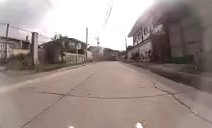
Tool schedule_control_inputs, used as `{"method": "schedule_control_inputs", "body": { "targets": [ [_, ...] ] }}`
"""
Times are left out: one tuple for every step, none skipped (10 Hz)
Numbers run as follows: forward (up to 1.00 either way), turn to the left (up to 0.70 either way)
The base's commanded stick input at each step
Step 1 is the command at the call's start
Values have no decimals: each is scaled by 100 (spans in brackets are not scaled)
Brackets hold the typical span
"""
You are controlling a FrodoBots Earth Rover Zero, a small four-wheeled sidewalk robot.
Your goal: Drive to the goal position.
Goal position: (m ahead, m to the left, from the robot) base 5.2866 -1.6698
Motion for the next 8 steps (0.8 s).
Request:
{"method": "schedule_control_inputs", "body": {
  "targets": [
    [100,0],
    [100,0],
    [100,0],
    [100,0],
    [100,0],
    [100,0],
    [100,0],
    [100,0]
  ]
}}
